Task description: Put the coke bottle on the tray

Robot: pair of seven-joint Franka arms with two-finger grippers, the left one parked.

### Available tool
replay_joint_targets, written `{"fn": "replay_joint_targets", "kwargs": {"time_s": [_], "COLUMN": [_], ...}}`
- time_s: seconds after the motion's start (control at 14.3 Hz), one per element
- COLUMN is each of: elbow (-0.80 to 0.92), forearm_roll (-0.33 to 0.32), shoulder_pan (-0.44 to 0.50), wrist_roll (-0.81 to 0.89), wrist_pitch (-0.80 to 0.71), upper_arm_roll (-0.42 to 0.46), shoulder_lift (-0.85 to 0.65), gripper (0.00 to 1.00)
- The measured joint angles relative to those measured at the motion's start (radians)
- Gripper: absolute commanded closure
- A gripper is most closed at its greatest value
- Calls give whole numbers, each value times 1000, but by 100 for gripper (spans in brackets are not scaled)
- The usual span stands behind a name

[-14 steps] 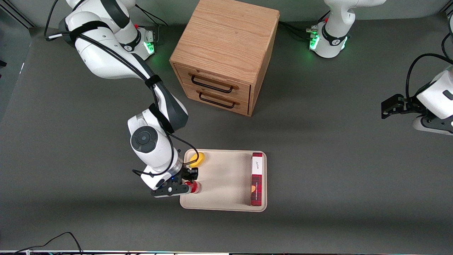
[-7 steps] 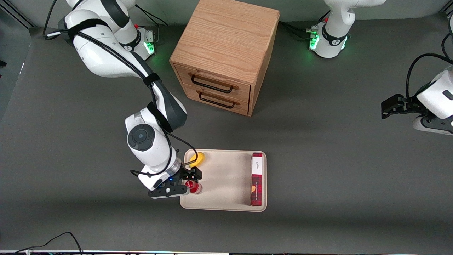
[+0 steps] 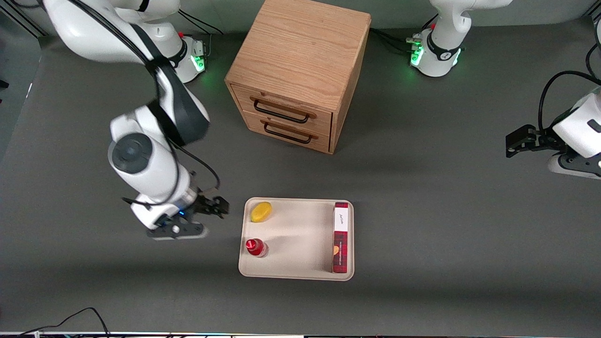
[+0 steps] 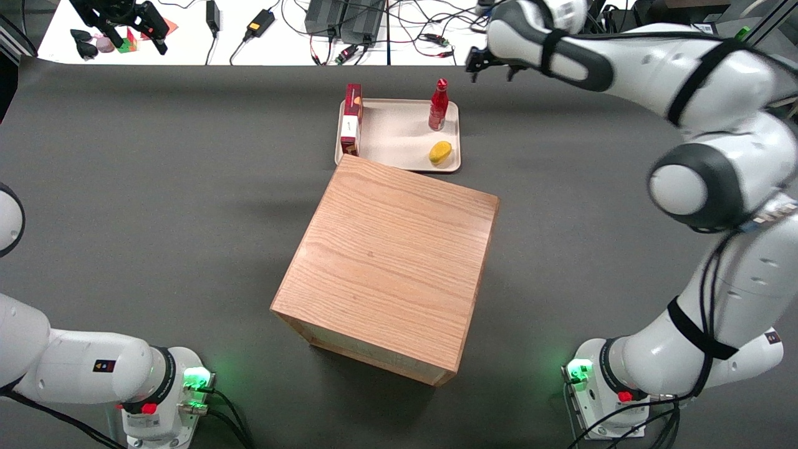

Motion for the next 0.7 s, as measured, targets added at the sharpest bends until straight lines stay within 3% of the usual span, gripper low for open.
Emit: {"fn": "replay_joint_targets", "kwargs": {"time_s": [0.21,0.42,0.56,0.7], "elbow": [-185,-232,-212,-175], "forearm_roll": [12,113,156,161], "shoulder_pan": [-309,-622,-738,-757], "wrist_roll": [-68,-199,-270,-281], "wrist_pitch": [-70,-187,-267,-319], "upper_arm_roll": [228,421,459,460], "shoulder_lift": [-198,-324,-358,-363], "gripper": [0,0,0,0]}}
